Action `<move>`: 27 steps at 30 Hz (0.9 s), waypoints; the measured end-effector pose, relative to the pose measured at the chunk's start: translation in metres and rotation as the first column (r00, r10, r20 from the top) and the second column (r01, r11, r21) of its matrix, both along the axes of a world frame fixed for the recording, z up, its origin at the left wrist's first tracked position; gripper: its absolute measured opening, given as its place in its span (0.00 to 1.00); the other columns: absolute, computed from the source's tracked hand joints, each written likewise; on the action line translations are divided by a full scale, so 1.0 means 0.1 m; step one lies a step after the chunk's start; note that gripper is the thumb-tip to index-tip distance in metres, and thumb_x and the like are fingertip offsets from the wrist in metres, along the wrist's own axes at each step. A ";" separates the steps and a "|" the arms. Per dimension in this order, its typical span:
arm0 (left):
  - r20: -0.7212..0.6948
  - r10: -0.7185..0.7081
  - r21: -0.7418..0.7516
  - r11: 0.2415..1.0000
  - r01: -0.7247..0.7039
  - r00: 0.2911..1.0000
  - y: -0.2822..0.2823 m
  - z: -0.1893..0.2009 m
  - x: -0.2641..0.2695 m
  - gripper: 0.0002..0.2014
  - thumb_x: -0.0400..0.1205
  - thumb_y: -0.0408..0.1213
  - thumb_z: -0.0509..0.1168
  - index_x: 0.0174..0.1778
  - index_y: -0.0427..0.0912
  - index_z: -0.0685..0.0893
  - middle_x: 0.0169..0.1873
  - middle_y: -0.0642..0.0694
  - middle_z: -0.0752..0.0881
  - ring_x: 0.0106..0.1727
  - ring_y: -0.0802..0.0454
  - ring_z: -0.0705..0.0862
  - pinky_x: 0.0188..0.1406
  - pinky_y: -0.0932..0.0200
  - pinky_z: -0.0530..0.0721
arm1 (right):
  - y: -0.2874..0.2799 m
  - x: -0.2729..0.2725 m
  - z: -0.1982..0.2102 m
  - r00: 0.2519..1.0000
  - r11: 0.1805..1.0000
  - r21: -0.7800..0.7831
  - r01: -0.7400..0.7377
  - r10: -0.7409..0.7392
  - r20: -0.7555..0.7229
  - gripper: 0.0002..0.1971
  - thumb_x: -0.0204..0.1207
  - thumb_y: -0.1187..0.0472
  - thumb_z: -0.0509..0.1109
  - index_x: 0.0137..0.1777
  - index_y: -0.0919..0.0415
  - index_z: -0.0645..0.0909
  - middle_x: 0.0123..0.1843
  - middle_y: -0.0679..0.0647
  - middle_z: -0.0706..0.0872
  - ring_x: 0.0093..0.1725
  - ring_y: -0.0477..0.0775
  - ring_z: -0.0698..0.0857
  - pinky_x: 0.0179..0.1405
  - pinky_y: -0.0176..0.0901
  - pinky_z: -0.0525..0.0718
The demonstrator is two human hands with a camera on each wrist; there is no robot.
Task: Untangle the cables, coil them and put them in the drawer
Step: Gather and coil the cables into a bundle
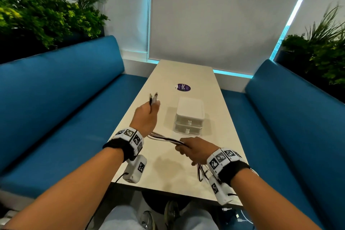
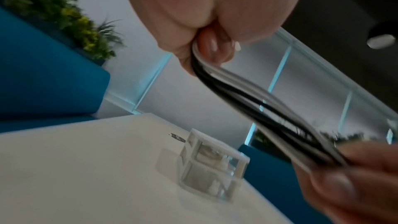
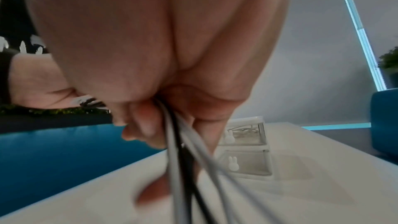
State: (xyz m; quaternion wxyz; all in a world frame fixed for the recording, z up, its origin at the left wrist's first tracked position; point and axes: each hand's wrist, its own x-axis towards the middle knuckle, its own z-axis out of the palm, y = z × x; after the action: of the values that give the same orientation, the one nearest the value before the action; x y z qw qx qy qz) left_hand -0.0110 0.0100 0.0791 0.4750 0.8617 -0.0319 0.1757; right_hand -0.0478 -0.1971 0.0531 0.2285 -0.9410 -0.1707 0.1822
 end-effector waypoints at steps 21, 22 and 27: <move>-0.308 -0.220 0.650 0.661 0.374 0.926 -0.33 -0.61 -0.27 0.15 0.89 0.53 0.53 0.66 0.49 0.69 0.46 0.42 0.84 0.40 0.42 0.77 0.38 0.51 0.73 | -0.19 0.05 0.13 0.990 0.991 -0.001 0.137 -0.136 0.043 0.11 0.80 0.49 0.62 0.51 0.56 0.79 0.41 0.50 0.82 0.41 0.52 0.81 0.44 0.49 0.79; -0.310 -0.213 0.649 0.665 0.370 0.926 -0.33 -0.61 -0.25 0.14 0.89 0.53 0.53 0.66 0.51 0.69 0.46 0.43 0.83 0.41 0.42 0.77 0.40 0.50 0.73 | -0.20 0.05 0.15 0.988 0.988 0.032 0.152 -0.152 -0.009 0.11 0.79 0.50 0.62 0.51 0.56 0.80 0.40 0.50 0.81 0.40 0.53 0.81 0.47 0.53 0.83; -0.383 -0.258 0.538 0.718 0.441 0.887 -0.37 -0.62 -0.19 0.08 0.88 0.40 0.54 0.55 0.58 0.75 0.45 0.51 0.87 0.48 0.45 0.83 0.53 0.50 0.78 | -0.16 0.00 0.15 0.982 0.977 0.101 0.188 -0.183 -0.051 0.12 0.81 0.54 0.58 0.52 0.55 0.82 0.39 0.51 0.78 0.39 0.56 0.83 0.43 0.52 0.88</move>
State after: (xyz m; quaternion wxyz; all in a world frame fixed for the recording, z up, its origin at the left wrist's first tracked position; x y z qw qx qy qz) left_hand -0.0300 -0.0268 0.0170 0.1946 0.9617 -0.1831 -0.0621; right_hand -0.0474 -0.2133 0.0684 0.2971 -0.9355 -0.0866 0.1705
